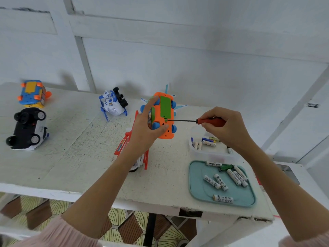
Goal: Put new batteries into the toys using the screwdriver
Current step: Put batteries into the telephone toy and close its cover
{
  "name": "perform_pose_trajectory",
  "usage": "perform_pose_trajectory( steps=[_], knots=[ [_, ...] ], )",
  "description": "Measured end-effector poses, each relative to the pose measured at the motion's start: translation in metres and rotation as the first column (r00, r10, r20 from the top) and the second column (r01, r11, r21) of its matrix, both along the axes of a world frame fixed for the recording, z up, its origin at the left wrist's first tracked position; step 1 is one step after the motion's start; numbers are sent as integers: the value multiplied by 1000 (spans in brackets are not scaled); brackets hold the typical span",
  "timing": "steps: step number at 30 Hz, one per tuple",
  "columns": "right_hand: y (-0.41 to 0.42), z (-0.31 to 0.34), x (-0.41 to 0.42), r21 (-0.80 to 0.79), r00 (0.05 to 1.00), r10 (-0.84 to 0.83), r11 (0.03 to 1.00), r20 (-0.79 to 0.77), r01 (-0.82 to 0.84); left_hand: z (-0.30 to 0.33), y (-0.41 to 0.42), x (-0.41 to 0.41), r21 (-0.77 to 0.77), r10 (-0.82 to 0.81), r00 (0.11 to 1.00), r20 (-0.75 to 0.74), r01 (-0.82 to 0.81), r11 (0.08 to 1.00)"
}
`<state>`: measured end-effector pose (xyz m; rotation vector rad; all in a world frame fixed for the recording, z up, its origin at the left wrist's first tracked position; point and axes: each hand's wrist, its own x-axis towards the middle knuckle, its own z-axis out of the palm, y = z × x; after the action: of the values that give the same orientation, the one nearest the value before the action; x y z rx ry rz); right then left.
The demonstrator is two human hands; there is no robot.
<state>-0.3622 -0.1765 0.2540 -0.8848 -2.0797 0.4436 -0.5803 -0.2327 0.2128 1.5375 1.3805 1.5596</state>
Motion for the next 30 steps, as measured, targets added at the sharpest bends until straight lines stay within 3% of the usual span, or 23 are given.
perform_pose_trajectory(
  steps=[6,11,15,26,30],
  knots=[
    [2,0,3,128,994,3,992,108,-17,-8,5,1,-22,116,955,-272,-126,992],
    [2,6,4,212,981,-38,977,190,-3,-9,4,4,-15,163,916,-367,-181,983],
    [2,12,2,204,972,-106,977,211,62,-10,6,5,-5,171,909,-381,-187,982],
    [-2,12,4,-9,989,-36,999,141,38,-11,6,6,16,172,909,-379,-180,984],
    [-2,11,5,58,978,-33,998,206,22,-12,6,5,13,160,918,-362,-166,986]
  ],
)
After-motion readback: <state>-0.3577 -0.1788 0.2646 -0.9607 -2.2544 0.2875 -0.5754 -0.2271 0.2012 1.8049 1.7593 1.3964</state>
